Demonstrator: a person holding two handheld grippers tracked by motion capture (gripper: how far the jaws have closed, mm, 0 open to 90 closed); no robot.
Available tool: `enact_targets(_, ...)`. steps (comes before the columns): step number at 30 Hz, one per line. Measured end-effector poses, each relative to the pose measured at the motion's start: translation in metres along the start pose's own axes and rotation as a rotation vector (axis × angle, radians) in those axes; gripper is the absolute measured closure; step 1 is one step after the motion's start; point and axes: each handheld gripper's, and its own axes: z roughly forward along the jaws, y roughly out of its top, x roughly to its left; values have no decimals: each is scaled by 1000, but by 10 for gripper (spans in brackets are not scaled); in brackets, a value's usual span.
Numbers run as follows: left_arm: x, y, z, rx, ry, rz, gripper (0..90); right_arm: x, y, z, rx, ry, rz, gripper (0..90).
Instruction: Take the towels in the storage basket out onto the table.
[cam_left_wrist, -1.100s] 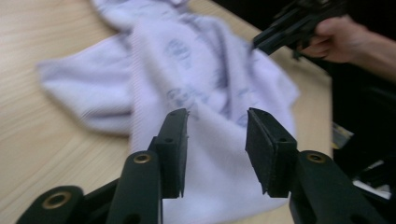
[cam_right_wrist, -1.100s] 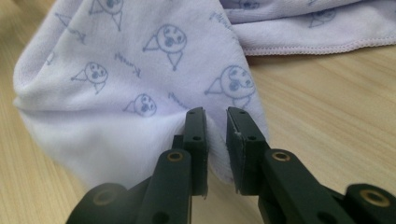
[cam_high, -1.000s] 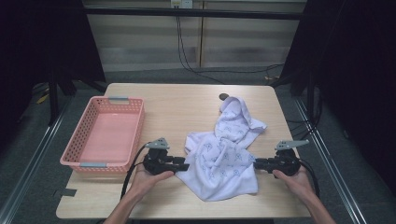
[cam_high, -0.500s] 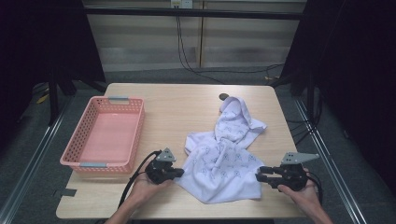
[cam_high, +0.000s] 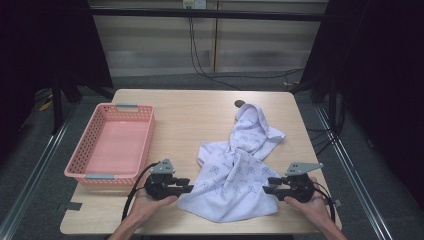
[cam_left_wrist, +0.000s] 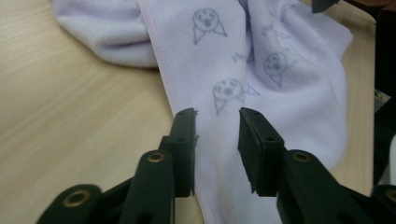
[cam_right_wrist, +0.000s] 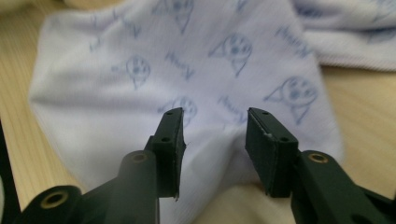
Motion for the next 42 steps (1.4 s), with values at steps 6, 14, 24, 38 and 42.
enact_targets(6, 1, 12, 35, 106, 47, 43, 511, -11, -1, 7, 29, -13, 24, 500)
enact_targets(14, -16, 7, 40, 142, 21, 112, 808, 2, -13, 17, 119, -28, -65, 462)
enact_targets(24, 0, 2, -23, -95, -66, -76, 863, -8, -14, -4, 60, 30, 43, 831)
enact_targets(38, 23, 88, -76, -368, 15, -66, 864, -48, 88, -66, -300, -20, 83, 837)
enact_targets(42, 21, 121, -105, -447, 45, -49, 865, -52, 127, -81, -350, -53, 60, 838)
